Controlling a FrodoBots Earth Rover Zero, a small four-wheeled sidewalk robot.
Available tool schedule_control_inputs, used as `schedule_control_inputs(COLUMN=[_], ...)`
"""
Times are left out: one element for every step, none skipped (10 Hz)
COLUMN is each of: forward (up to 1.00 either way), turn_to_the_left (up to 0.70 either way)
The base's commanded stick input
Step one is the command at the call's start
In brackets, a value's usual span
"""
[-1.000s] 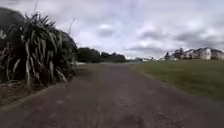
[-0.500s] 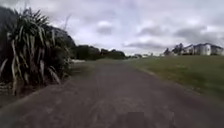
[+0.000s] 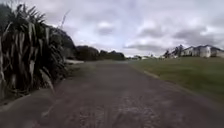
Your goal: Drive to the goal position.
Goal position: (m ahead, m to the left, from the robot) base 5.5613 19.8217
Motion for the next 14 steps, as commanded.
schedule_control_inputs(forward=[0.70, 0.70, 0.70, 0.70, 0.70, 0.70, 0.70, 0.70, 0.70, 0.70, 0.70, 0.70, 0.70, 0.70], turn_to_the_left=[0.00, 0.00, 0.00, 0.00, 0.00, 0.00, 0.00, 0.00, 0.00, 0.00, 0.00, 0.00, 0.00, 0.00])
